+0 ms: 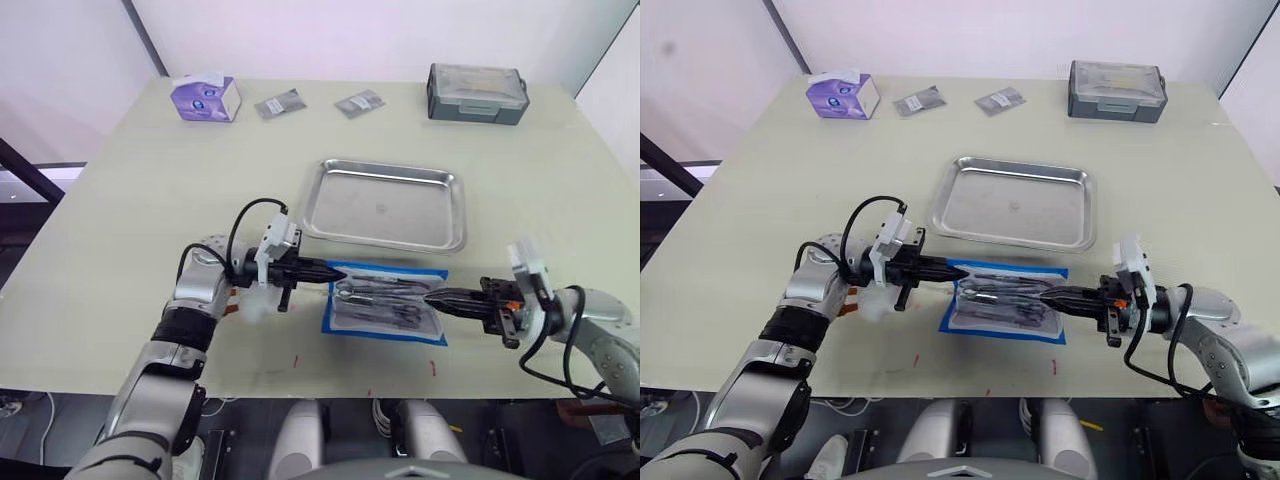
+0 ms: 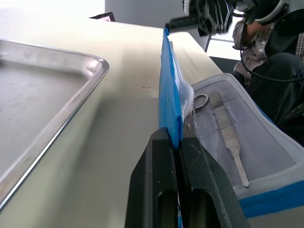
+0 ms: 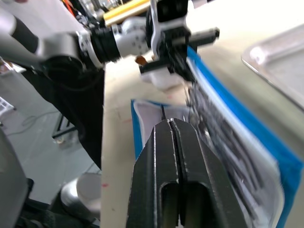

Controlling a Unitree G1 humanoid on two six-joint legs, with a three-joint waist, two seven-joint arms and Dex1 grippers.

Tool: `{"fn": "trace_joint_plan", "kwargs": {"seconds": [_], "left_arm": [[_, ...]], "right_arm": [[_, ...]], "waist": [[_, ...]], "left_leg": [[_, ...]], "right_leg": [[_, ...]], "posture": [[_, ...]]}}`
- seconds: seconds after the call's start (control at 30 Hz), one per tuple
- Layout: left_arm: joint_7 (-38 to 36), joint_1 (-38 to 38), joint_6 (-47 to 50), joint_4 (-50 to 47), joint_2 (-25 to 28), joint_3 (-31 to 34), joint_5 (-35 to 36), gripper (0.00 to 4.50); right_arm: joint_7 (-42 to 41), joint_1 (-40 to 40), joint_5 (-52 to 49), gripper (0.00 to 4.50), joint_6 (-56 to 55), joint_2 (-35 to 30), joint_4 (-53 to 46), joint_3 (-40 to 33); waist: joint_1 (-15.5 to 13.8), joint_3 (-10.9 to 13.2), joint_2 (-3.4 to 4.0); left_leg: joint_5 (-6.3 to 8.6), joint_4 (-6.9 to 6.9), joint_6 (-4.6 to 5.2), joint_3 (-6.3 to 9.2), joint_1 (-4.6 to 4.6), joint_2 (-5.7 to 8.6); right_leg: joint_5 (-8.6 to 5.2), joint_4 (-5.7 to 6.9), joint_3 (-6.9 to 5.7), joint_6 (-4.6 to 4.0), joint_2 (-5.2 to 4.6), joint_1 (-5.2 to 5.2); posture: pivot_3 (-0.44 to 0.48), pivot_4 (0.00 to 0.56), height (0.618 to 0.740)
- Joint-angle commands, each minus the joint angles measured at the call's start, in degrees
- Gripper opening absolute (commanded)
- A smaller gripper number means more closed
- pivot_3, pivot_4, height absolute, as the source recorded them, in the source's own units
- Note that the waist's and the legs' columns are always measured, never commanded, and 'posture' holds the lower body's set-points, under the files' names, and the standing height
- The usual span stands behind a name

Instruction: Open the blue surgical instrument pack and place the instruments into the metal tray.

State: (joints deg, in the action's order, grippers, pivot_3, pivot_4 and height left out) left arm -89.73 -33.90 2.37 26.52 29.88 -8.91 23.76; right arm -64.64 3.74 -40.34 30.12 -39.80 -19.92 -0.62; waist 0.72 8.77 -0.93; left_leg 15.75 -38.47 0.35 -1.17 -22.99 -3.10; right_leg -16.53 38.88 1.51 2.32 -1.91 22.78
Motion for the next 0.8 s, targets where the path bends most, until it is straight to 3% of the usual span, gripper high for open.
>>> {"fn": "trace_joint_plan", "kwargs": {"seconds": [0.03,0.47,0.8], "left_arm": [[-1.87,-1.07,-0.3,0.01,-0.07,1.68,0.6,0.0],[7.63,-2.66,4.83,5.16,-1.63,1.26,-4.32,0.0],[13.73,-5.88,4.4,11.1,-4.96,-0.55,-10.82,0.0]], "right_arm": [[-1.05,-1.44,3.04,0.14,-3.45,-0.18,-0.14,1.17],[-2.78,-7.05,17.38,0.14,-14.52,-0.81,6.33,9.87],[-1.83,-6.96,19.39,0.14,-16.91,0.39,7.49,11.45]], "waist": [[0.0,0.0,0.0],[-0.07,-0.01,-0.01],[-0.01,-0.04,-0.03]], "left_leg": [[0.0,0.0,0.0,0.0,0.0,0.0],[0.0,0.0,0.0,0.0,0.02,0.0],[0.0,0.01,0.0,0.01,0.1,0.0]], "right_leg": [[0.0,0.0,0.0,0.0,0.0,0.0],[0.0,-0.01,0.0,0.0,0.01,-0.01],[0.0,-0.01,0.0,0.0,0.03,-0.08]], "posture": [[0.0,0.15,0.738],[0.0,0.15,0.738],[0.0,0.15,0.738]]}}
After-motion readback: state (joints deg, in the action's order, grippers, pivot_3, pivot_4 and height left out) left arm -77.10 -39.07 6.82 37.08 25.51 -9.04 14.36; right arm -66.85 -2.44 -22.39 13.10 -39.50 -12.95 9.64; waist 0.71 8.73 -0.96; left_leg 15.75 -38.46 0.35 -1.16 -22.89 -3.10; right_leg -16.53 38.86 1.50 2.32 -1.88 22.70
